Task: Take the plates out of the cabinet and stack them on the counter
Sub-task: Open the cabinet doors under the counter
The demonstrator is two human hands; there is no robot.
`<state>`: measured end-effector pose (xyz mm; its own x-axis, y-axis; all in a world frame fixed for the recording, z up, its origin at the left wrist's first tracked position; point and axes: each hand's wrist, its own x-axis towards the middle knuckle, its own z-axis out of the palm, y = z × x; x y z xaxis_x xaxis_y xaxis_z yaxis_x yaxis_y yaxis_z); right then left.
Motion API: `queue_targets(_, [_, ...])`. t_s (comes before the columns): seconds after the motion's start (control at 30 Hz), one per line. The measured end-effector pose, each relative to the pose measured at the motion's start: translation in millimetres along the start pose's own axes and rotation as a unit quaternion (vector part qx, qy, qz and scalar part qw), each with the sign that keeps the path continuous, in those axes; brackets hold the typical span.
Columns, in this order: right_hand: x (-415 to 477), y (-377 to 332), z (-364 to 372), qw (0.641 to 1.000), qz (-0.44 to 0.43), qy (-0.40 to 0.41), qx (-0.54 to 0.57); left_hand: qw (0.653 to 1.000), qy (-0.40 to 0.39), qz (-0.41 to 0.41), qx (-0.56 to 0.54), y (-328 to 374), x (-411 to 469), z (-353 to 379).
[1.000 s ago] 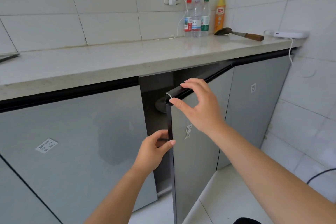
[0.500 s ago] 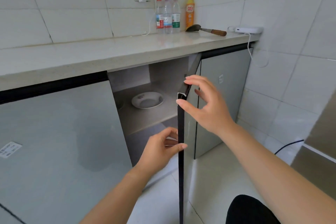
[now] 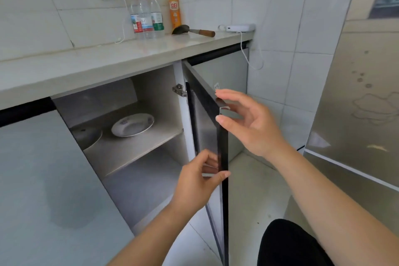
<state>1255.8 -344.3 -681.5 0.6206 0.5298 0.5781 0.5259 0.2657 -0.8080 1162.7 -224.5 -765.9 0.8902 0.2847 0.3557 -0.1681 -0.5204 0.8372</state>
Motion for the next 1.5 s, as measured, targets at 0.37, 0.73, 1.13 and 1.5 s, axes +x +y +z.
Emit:
queue_targets(0.37, [-9.4, -3.8, -58.6, 0.997, 0.037, 0.035, -0.055, 0.999, 0.014, 0.035, 0.022, 16.8, 27.0, 62.4])
queue_targets(0.73, [-5.9, 5.8, -102.2, 0.991, 0.04, 0.082, -0.097, 1.0, -0.011, 0.019, -0.021, 25.0, 55.7, 101.0])
queue_targets(1.13, [-1.7, 19.3, -129.1, 0.975, 0.046, 0.129, -0.172, 0.995, -0.09, -0.01, -0.035, 26.4, 74.4, 121.5])
queue_targets(1.5, [-4.1, 17.2, -129.1, 0.954, 0.061, 0.204, -0.21, 0.985, -0.173, -0.004, 0.002, 23.1, 81.5, 115.9])
